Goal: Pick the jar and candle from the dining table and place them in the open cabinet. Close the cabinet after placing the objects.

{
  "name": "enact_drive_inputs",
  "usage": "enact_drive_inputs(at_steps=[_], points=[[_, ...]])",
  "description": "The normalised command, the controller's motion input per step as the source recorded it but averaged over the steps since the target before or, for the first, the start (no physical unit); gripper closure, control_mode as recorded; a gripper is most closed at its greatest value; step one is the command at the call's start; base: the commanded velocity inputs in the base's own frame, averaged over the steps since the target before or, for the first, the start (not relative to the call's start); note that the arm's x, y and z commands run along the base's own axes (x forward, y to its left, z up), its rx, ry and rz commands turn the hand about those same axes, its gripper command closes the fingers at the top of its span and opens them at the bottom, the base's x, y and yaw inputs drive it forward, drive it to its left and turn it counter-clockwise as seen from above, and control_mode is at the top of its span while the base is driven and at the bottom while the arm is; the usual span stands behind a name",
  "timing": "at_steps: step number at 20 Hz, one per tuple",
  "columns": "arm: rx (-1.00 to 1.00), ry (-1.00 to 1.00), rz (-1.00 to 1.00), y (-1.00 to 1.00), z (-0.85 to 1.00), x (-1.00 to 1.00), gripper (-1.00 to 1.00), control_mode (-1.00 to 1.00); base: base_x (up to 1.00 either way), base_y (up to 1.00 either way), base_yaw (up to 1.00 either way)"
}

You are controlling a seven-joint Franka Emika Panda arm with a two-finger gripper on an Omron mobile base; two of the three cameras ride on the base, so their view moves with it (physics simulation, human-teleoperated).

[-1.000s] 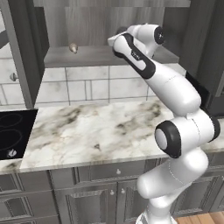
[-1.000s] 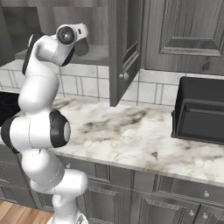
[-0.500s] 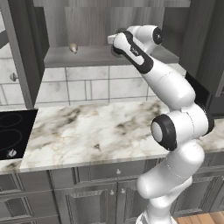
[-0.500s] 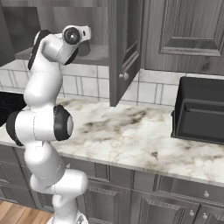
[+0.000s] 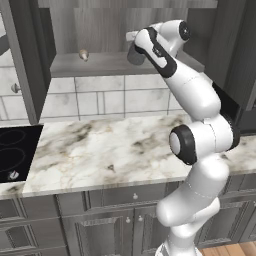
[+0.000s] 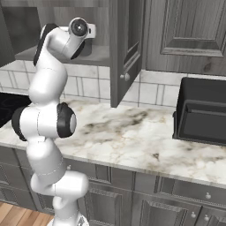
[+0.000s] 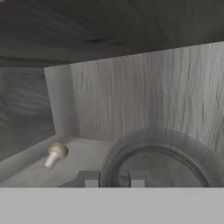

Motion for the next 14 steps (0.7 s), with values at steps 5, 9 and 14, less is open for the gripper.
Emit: enact_drive_inputs(at_steps=[5, 9, 14], points=[[0.03, 0.08, 0.0, 0.1, -0.07, 0.21, -1.0, -1.0, 0.0, 0.0, 0.0], [0.01, 0.0, 0.0, 0.03, 0.0, 0.03, -1.0, -1.0, 0.0, 0.0, 0.0], [0.0, -0.05, 0.0, 0.0, 0.11, 0.0, -1.0, -1.0, 0.0, 0.0, 0.0]])
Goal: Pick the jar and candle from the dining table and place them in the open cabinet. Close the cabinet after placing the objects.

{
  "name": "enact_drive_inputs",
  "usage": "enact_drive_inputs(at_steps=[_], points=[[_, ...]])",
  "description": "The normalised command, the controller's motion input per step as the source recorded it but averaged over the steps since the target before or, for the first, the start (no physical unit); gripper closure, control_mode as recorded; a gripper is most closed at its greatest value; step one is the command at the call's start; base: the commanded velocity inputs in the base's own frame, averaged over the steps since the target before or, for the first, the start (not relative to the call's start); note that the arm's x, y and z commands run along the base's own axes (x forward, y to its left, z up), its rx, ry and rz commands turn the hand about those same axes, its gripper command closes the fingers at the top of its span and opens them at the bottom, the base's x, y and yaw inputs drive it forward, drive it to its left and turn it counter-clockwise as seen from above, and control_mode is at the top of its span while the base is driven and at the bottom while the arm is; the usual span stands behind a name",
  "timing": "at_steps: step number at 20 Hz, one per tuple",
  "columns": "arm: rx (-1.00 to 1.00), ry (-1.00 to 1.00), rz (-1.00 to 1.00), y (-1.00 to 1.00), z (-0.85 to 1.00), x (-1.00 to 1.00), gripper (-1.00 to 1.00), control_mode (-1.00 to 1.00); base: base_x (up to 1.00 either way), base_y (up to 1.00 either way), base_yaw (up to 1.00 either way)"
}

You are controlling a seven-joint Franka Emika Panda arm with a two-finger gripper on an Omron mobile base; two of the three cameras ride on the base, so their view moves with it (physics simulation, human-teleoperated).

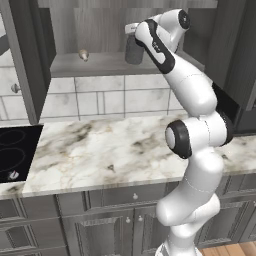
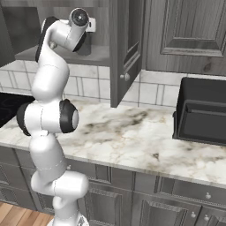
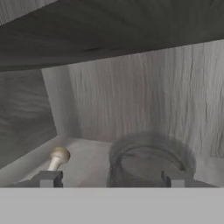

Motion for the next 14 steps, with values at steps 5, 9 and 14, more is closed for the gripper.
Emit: enact_drive_inputs(at_steps=[5, 9, 14], points=[[0.0, -0.09, 0.0, 0.0, 0.18, -0.02, -1.0, -1.0, 0.0, 0.0, 0.0], [0.0, -0.1, 0.02, 0.0, 0.01, -0.19, -1.0, -1.0, 0.0, 0.0, 0.0], [0.0, -0.07, 0.03, 0.0, -0.04, -0.58, -1.0, -1.0, 0.0, 0.0, 0.0]])
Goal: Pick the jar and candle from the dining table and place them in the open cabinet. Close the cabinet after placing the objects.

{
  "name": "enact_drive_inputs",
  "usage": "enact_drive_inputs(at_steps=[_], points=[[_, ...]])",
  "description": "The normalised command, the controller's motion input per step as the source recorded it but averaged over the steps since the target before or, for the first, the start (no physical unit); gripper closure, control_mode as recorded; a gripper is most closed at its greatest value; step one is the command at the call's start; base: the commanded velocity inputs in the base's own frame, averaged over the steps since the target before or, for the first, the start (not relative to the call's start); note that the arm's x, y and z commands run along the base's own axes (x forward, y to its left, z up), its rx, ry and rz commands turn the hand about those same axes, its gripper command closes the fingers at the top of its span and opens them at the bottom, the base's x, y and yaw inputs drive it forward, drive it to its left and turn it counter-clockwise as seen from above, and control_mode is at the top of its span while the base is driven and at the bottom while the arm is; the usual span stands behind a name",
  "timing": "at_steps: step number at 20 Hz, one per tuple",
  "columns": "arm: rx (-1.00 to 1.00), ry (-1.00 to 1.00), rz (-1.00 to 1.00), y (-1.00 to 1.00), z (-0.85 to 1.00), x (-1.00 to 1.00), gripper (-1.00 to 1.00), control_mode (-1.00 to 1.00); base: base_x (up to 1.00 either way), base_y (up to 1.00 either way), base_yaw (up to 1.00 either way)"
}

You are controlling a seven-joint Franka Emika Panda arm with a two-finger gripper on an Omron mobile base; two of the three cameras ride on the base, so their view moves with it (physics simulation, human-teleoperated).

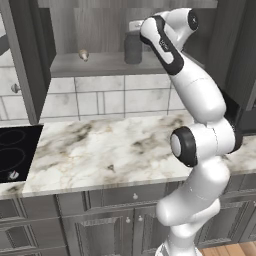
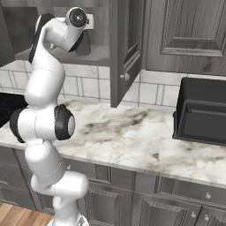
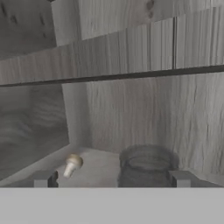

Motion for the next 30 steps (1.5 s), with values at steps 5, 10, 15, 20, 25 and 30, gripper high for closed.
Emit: enact_drive_inputs(at_steps=[5, 10, 15, 20, 25, 30], points=[[0.0, -0.04, 0.02, 0.0, -0.17, -0.77, -1.0, -1.0, 0.0, 0.0, 0.0], [0.0, 0.0, 0.0, 0.03, -0.17, -0.86, -1.0, -1.0, 0.0, 0.0, 0.0], [0.0, 0.02, 0.0, 0.12, -0.16, -0.9, -1.0, -1.0, 0.0, 0.0, 0.0], [0.0, 0.08, 0.0, 0.14, -0.19, -0.74, -1.0, -1.0, 0.0, 0.0, 0.0], [0.0, 0.22, 0.0, 0.07, -0.41, -0.51, -1.0, -1.0, 0.0, 0.0, 0.0], [0.0, 0.33, 0.0, 0.0, -0.59, -0.35, -1.0, -1.0, 0.0, 0.0, 0.0]])
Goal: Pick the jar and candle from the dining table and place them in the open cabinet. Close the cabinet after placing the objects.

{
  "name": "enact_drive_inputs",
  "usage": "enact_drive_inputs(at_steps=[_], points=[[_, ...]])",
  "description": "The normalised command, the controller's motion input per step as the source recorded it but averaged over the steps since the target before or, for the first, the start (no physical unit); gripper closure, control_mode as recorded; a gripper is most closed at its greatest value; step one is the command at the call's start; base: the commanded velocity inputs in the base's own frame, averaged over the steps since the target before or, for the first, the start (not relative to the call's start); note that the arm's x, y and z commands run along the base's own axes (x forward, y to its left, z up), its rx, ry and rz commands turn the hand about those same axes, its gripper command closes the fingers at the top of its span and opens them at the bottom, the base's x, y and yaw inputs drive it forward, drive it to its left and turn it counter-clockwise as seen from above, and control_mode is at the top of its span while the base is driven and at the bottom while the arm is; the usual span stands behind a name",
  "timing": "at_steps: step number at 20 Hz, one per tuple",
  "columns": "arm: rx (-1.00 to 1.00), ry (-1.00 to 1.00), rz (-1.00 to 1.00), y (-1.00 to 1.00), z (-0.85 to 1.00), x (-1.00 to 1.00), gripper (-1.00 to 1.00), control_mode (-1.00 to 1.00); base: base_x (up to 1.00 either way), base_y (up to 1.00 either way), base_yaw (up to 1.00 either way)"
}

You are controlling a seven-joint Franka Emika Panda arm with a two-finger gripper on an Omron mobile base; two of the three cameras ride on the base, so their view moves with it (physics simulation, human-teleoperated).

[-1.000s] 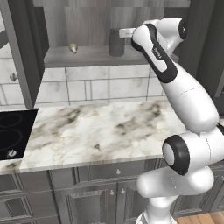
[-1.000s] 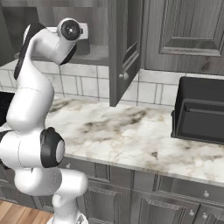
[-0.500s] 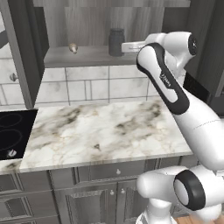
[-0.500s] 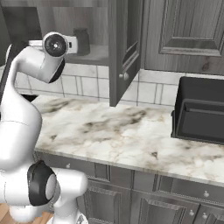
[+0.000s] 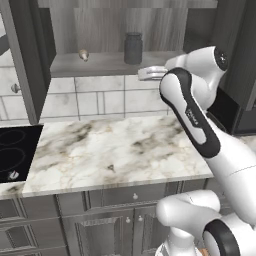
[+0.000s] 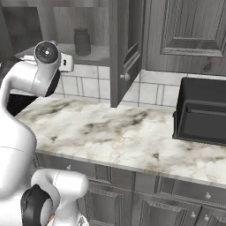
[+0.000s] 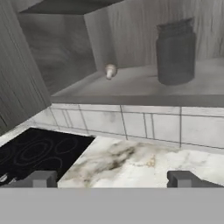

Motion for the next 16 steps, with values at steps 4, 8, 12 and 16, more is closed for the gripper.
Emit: enact_drive_inputs(at_steps=[4, 8, 12, 16], points=[[-0.02, 0.36, -0.01, 0.01, -0.75, -0.27, -1.0, -1.0, 0.0, 0.0, 0.0], [-0.06, 0.36, -0.01, 0.0, -0.77, -0.22, -1.0, -1.0, 0.0, 0.0, 0.0], [-0.17, 0.3, 0.0, 0.0, -0.67, -0.2, -1.0, -1.0, 0.0, 0.0, 0.0], [-0.21, 0.07, 0.0, -0.06, -0.31, -0.14, -1.0, -1.0, 0.0, 0.0, 0.0]])
